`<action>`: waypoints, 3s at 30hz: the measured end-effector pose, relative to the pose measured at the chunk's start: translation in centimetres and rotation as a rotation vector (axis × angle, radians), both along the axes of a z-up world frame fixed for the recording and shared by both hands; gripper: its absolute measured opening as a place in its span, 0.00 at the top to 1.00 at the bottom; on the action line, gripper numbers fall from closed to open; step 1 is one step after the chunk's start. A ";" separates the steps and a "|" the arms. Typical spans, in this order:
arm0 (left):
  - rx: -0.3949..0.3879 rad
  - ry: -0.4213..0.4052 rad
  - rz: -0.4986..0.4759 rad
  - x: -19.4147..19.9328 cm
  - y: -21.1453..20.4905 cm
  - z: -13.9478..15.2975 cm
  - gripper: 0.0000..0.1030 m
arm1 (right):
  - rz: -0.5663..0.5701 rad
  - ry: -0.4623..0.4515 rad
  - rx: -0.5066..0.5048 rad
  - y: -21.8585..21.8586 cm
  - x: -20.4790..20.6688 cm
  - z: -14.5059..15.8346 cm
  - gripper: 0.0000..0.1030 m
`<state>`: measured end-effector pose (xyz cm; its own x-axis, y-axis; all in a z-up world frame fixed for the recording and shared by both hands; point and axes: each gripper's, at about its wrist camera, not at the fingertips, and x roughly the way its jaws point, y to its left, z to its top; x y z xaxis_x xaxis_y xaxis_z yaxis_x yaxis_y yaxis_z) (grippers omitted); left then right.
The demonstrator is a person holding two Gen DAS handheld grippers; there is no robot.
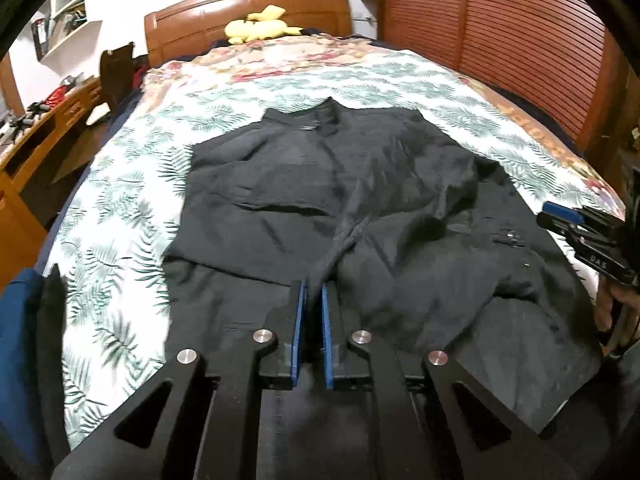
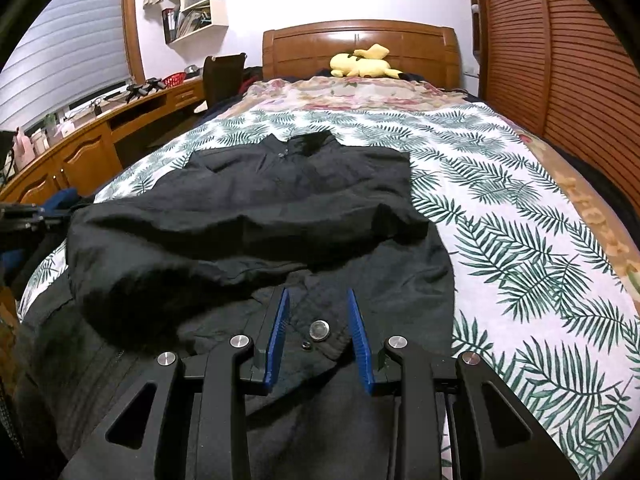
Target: Fold large clothes
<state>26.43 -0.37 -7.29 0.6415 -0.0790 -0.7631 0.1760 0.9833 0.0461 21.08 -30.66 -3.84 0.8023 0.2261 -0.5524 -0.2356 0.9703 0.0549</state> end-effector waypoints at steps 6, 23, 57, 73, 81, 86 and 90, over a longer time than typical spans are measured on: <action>-0.032 -0.025 0.019 -0.9 1.6 -0.5 0.56 | 0.016 0.013 -0.022 0.8 0.6 -0.2 0.70; -0.030 0.018 -0.109 -0.9 -7.9 -6.2 0.55 | 0.026 0.023 -0.036 0.8 0.5 -0.4 0.70; 0.102 -0.165 -0.051 -6.7 -0.2 -0.5 0.91 | 0.044 0.027 -0.048 0.9 0.5 -0.6 0.70; -0.013 -0.160 0.044 -8.9 2.7 -3.0 0.26 | 0.085 0.035 -0.039 1.9 1.1 -0.9 0.70; -0.058 -0.146 0.102 -10.3 4.7 -4.7 0.26 | 0.115 0.037 -0.060 3.4 1.2 -1.9 0.64; -0.082 -0.143 0.120 -11.1 5.5 -5.4 0.26 | 0.103 0.029 -0.060 3.7 1.3 -2.3 0.53; -0.090 -0.139 0.113 -11.5 6.0 -5.5 0.26 | 0.083 0.010 -0.057 4.0 0.5 -2.3 0.48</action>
<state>14.92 5.63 -12.76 0.7487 -0.0641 -0.6598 0.0618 0.9977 -0.0268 21.61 -26.66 -6.14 0.7764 0.2597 -0.5742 -0.3153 0.9490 0.0029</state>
